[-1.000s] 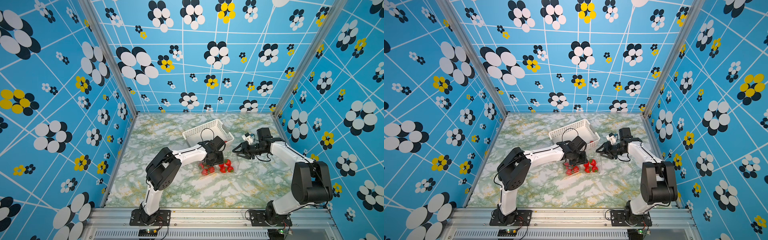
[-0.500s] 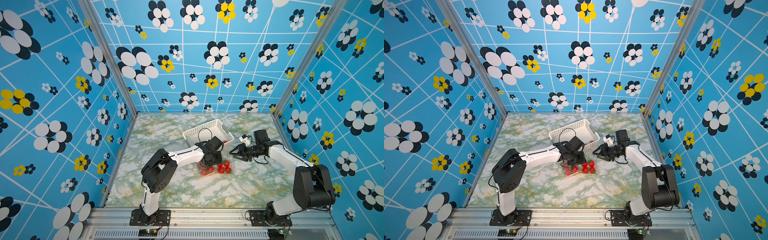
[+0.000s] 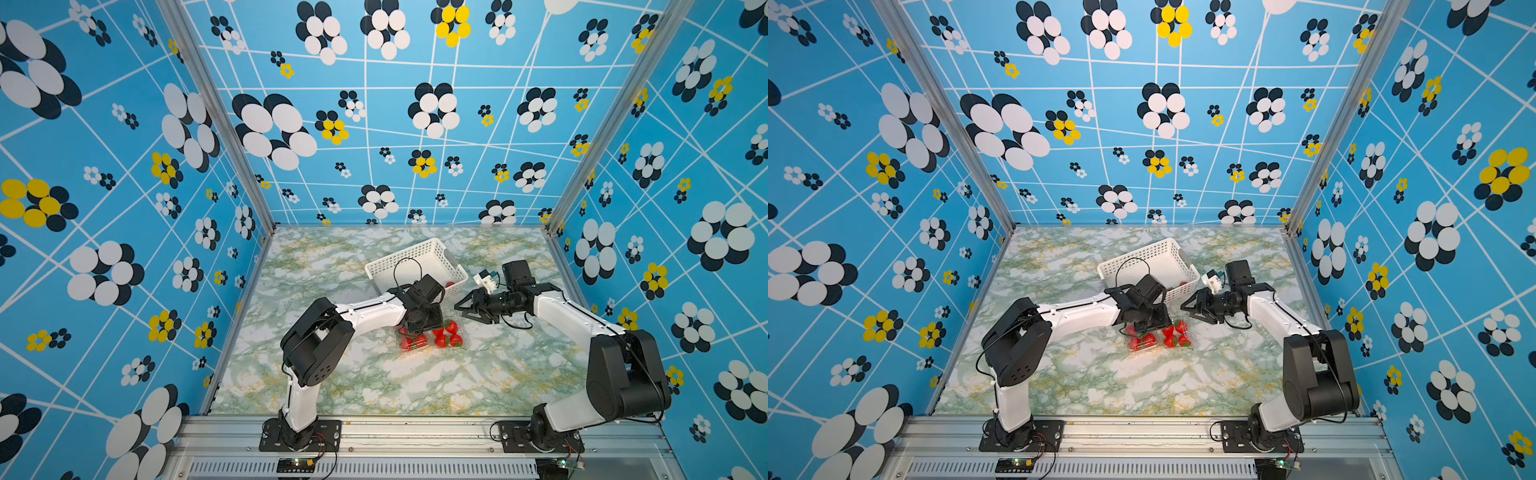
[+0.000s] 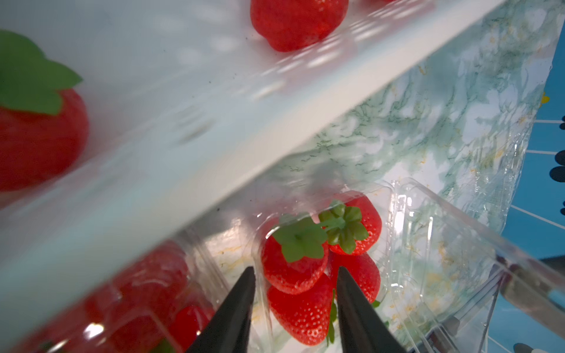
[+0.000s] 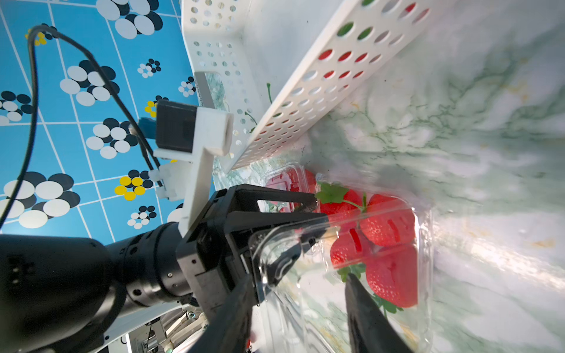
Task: Pack strawberries into containers
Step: Close the packing box at the center of the board.
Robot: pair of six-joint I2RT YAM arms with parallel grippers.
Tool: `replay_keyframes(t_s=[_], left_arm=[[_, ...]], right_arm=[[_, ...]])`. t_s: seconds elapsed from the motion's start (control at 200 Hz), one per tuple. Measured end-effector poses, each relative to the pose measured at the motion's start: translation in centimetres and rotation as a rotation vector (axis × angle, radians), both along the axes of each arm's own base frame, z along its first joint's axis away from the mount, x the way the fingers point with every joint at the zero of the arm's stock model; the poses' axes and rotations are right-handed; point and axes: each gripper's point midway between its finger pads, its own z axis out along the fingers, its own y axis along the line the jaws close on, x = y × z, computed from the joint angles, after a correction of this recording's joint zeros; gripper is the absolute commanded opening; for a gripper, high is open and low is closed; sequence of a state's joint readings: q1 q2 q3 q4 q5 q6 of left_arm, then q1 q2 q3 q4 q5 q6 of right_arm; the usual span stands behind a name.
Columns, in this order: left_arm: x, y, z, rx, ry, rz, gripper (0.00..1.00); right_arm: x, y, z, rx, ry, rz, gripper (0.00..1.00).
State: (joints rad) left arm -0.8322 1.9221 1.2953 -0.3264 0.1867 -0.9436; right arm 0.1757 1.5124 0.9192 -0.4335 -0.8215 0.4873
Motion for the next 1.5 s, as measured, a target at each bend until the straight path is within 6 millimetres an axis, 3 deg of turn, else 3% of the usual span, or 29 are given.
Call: replay_keyframes(t_s=[0.455,0.954,0.984,1.134,1.499], left_arm=[[0.3,0.2,-0.2,-0.019,-0.001,0.015,0.44],[0.1,1.9,-0.5,-0.012,0.012,0.049,0.44],[0.1,1.9,-0.6,-0.010,0.015,0.051,0.40],[-0.4,2.7,-1.0,-0.002,0.027,0.063,0.40],[-0.1,3.6,0.5,-0.016,-0.002,0.082,0.42]], right_arm=[[-1.1,0.9,-1.9,0.021,0.046,-0.019,0.45],[-0.9,1.9,-2.8,0.026,0.059,-0.007,0.43],[-0.8,1.9,-2.9,0.026,0.060,-0.006,0.43],[-0.8,2.2,-3.6,0.023,0.077,-0.002,0.43],[-1.2,3.4,-4.6,0.017,0.103,0.030,0.40]])
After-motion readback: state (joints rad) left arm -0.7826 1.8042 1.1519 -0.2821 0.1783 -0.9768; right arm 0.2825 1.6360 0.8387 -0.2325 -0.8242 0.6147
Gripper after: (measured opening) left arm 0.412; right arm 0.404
